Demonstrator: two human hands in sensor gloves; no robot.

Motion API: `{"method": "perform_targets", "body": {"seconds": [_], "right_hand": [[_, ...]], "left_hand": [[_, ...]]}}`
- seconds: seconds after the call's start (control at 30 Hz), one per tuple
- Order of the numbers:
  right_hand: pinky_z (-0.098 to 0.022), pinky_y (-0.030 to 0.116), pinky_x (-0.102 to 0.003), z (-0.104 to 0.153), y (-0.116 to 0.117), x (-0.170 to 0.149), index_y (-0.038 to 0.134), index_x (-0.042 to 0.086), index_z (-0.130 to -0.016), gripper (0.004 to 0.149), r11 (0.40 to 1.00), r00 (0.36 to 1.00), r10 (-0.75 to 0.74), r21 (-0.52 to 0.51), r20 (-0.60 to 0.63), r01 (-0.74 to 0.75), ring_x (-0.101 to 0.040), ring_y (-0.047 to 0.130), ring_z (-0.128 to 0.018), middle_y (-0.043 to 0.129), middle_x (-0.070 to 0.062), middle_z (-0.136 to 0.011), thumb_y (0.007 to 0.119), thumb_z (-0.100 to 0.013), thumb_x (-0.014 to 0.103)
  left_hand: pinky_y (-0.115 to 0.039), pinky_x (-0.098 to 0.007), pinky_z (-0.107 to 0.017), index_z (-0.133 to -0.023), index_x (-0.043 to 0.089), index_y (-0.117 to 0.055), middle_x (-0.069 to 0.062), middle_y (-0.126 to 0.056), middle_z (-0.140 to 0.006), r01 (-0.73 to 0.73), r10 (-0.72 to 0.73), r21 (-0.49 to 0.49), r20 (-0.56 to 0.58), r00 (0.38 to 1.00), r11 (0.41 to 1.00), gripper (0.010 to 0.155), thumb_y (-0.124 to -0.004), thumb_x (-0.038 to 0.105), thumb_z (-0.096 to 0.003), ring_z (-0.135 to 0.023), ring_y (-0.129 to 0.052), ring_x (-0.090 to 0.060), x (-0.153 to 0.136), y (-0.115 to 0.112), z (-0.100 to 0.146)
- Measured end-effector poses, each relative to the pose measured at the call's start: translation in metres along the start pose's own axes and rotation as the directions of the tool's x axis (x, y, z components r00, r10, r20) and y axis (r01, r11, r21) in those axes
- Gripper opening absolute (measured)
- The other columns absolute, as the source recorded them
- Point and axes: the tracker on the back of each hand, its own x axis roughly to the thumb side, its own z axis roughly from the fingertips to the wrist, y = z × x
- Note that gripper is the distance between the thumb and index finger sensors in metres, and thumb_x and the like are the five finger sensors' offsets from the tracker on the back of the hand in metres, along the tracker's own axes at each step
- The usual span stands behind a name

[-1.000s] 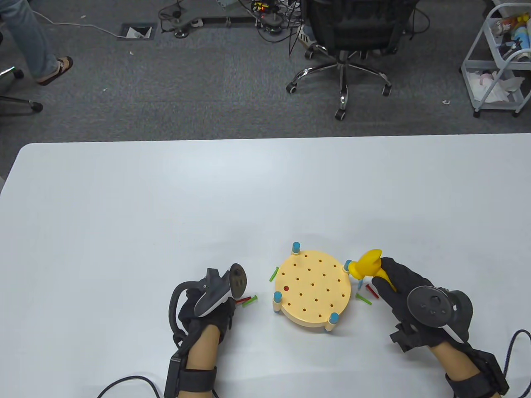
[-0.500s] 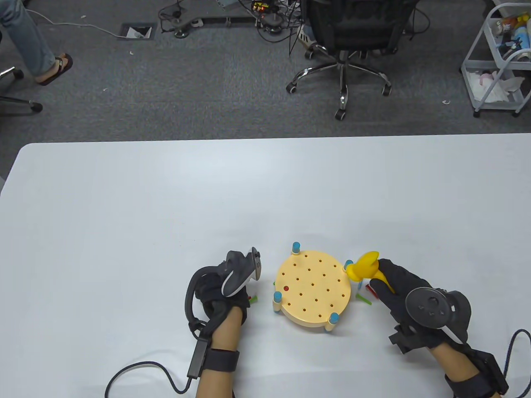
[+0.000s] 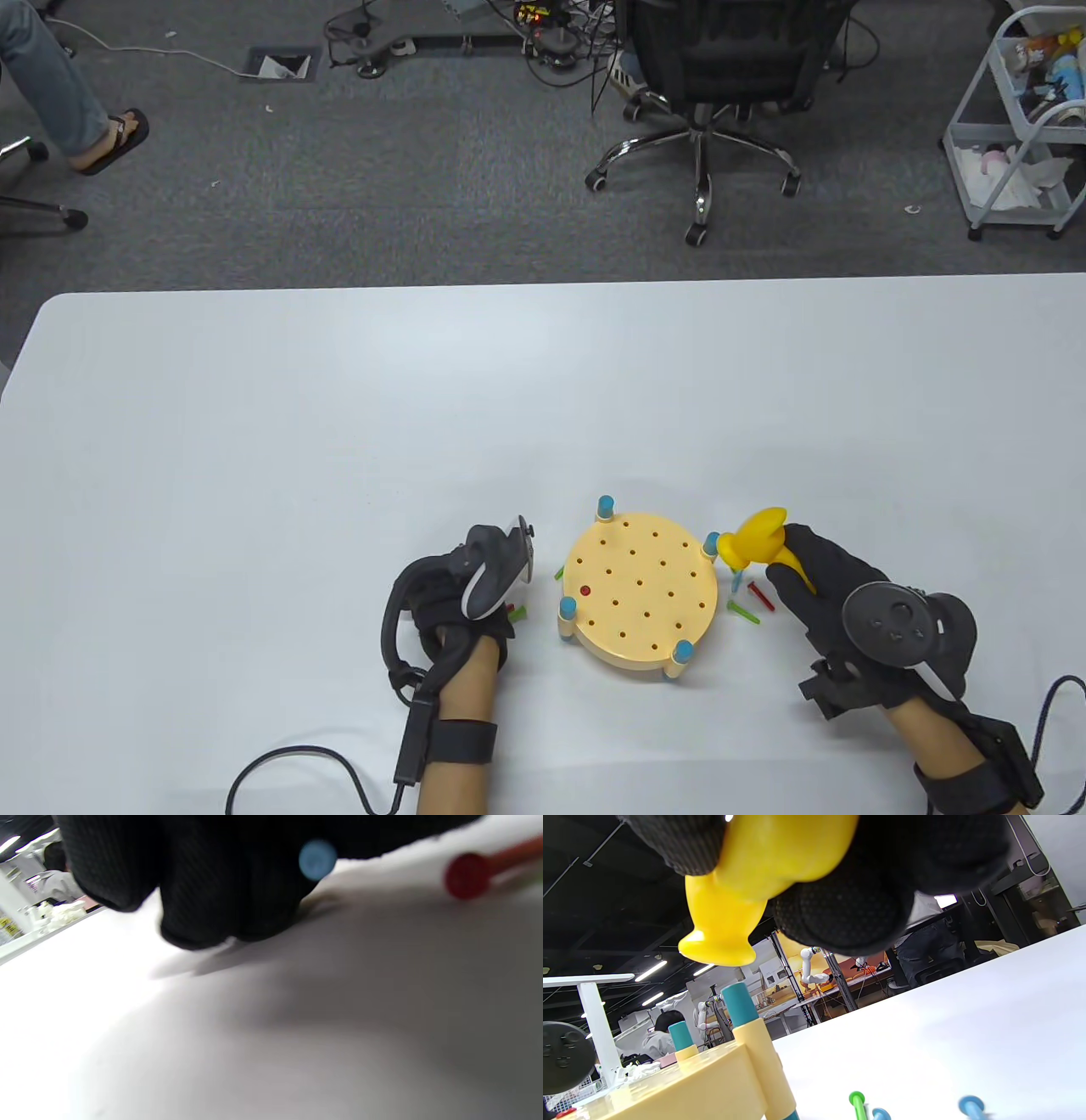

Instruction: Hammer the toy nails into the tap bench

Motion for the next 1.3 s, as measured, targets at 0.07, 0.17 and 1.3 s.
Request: {"method": "perform_targets", "body": {"seconds": [0.07,0.17,1.3], "right_hand": [[-0.033,0.085,-0.034,-0.001,0.0,-0.002,0.07,0.012,-0.094,0.062,1.0,1.0,-0.009,0.002,-0.006,0.009,-0.02,0.1,-0.04,0.093,-0.008,-0.069,0.063,-0.045,0.051],[-0.033,0.085,-0.034,-0.001,0.001,-0.002,0.07,0.012,-0.094,0.062,1.0,1.0,-0.011,0.006,-0.007,0.011,-0.02,0.1,-0.04,0.093,-0.008,-0.069,0.063,-0.045,0.051],[-0.033,0.085,-0.034,0.003,0.013,0.005,0.071,0.012,-0.093,0.062,0.999,0.999,-0.006,0.052,0.05,0.004,-0.02,0.1,-0.04,0.093,-0.007,-0.069,0.063,-0.045,0.051]], "left_hand": [[-0.078,-0.055,-0.054,-0.074,0.022,-0.07,-0.008,-0.093,-0.071,-0.137,0.137,0.027,0.001,0.991,0.99,0.04,-0.066,0.037,-0.037,-0.06,-0.099,-0.026,-0.014,0.006,0.003],[-0.083,-0.05,-0.05,-0.073,0.021,-0.071,-0.009,-0.094,-0.064,-0.312,0.309,0.056,0.052,0.949,0.948,0.039,-0.067,0.036,-0.0371,-0.046,-0.106,-0.021,-0.032,0.022,0.01],[-0.084,-0.037,-0.019,-0.072,0.024,-0.086,-0.006,-0.102,-0.043,-0.266,0.12,0.169,0.587,0.801,0.949,0.038,-0.079,0.039,-0.0381,-0.013,-0.097,-0.012,0.083,0.084,0.013]]}}
